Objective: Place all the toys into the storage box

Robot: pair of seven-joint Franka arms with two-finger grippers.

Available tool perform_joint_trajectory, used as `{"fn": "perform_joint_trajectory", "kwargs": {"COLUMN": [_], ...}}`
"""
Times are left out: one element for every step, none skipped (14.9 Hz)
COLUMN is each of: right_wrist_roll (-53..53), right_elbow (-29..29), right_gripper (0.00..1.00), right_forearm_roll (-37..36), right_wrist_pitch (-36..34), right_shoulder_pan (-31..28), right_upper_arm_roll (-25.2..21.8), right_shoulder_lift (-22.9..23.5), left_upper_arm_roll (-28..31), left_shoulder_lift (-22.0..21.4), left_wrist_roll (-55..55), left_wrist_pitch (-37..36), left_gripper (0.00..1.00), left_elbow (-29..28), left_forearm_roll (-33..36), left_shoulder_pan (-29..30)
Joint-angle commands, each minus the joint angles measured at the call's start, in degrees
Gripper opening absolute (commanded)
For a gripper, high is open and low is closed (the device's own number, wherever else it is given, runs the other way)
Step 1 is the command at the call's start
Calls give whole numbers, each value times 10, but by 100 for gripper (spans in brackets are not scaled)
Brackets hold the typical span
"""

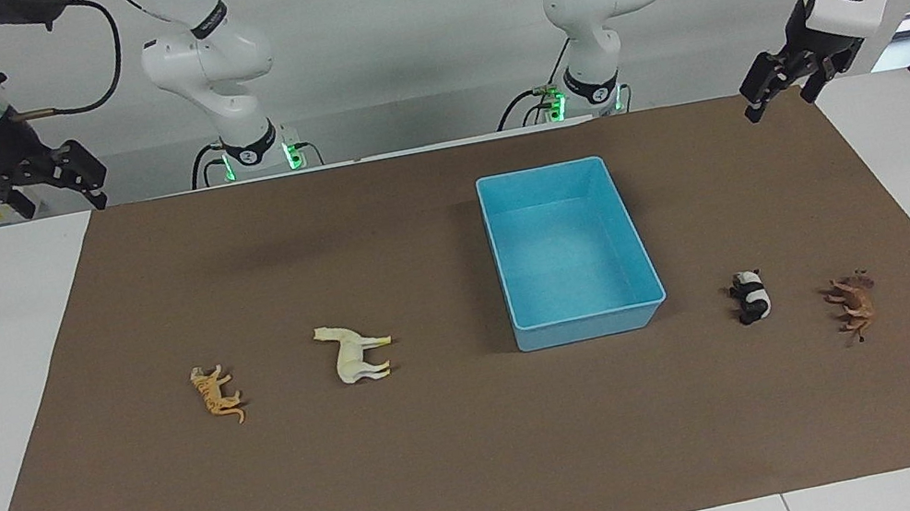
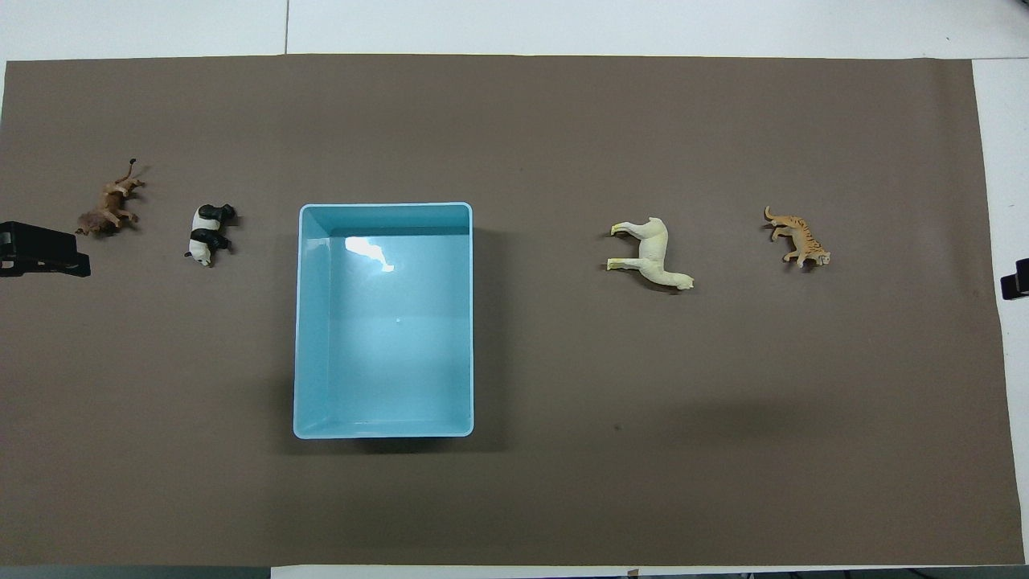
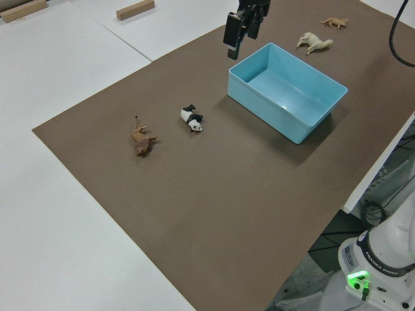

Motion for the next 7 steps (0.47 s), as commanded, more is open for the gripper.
{"fn": "perform_joint_trajectory", "kwargs": {"right_wrist_roll": [6, 8, 8, 7, 8, 7, 9], "right_elbow": [0, 0, -1, -1, -4, -4, -4], "right_gripper": [100, 100, 100, 100, 100, 100, 100], "right_forearm_roll": [10, 10, 10, 10, 10, 10, 8], "right_wrist_pitch": [-6, -6, -6, -6, -7, -8, -9], "right_shoulder_pan": [-6, -6, -7, -9, -9, -9, -12], "right_upper_arm_roll": [4, 4, 4, 4, 3, 3, 1], "right_shoulder_lift": [-5, -5, -5, -5, -7, -7, -7], "left_upper_arm_roll": [-2, -2, -2, -2, -2, -2, -2], "left_shoulder_lift": [1, 1, 1, 1, 3, 8, 18], "left_wrist_roll": [1, 2, 4, 6, 7, 9, 15], "left_wrist_pitch": [9, 12, 17, 33, 49, 75, 111], "left_gripper": [100, 100, 100, 100, 100, 100, 100], "left_elbow": [3, 1, -1, -5, -14, -21, -36], "left_forearm_roll": [3, 3, 3, 3, 3, 3, 3], "left_shoulder_pan": [-5, -5, -4, -4, -1, 2, 3]}}
